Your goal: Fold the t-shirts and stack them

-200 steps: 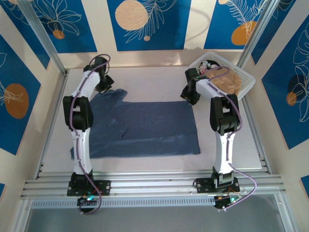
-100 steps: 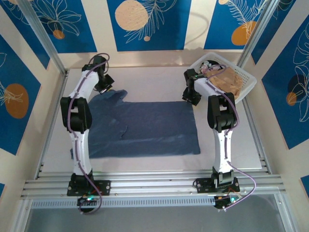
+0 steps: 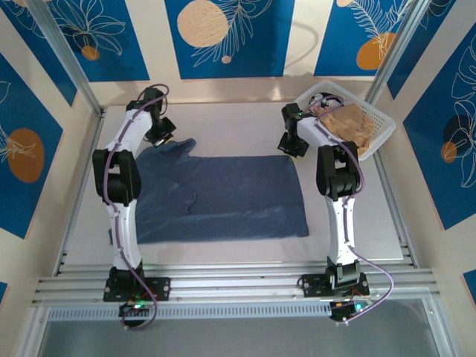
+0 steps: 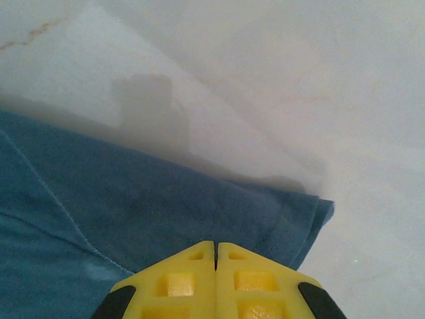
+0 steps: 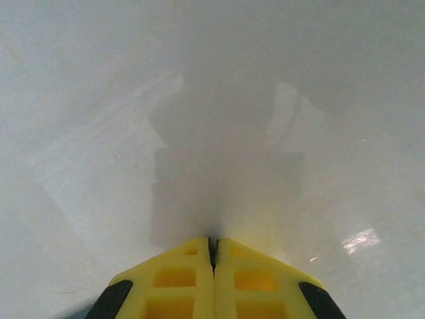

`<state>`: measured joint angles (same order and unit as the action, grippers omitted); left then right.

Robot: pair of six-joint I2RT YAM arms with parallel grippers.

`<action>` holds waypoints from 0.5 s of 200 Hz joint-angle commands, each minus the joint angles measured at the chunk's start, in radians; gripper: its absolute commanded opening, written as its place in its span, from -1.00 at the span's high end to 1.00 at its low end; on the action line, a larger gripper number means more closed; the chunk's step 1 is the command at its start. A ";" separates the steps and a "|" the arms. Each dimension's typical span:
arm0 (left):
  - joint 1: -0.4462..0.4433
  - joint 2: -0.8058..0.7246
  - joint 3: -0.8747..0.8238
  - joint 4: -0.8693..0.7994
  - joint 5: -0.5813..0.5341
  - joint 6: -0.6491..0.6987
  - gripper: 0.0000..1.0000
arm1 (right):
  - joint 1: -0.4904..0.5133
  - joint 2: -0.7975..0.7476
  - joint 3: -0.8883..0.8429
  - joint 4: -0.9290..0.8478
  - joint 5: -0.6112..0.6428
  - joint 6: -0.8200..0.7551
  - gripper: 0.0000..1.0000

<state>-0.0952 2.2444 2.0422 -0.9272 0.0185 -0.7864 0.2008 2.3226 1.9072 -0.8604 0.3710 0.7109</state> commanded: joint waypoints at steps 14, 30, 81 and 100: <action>-0.010 -0.185 -0.113 -0.095 -0.008 0.040 1.00 | 0.025 -0.065 -0.036 0.036 0.025 -0.060 1.00; -0.006 -0.280 -0.227 -0.098 -0.004 0.031 1.00 | 0.038 -0.107 -0.064 0.041 0.033 -0.076 1.00; 0.012 -0.582 -0.540 -0.108 0.007 -0.007 1.00 | 0.061 -0.216 -0.157 -0.003 0.030 -0.026 1.00; 0.018 -0.669 -0.595 -0.139 -0.024 -0.002 1.00 | 0.064 -0.253 -0.181 -0.046 0.048 0.009 1.00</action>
<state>-0.0895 1.6653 1.5124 -1.0027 0.0185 -0.7795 0.2646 2.1418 1.7576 -0.8356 0.3820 0.6708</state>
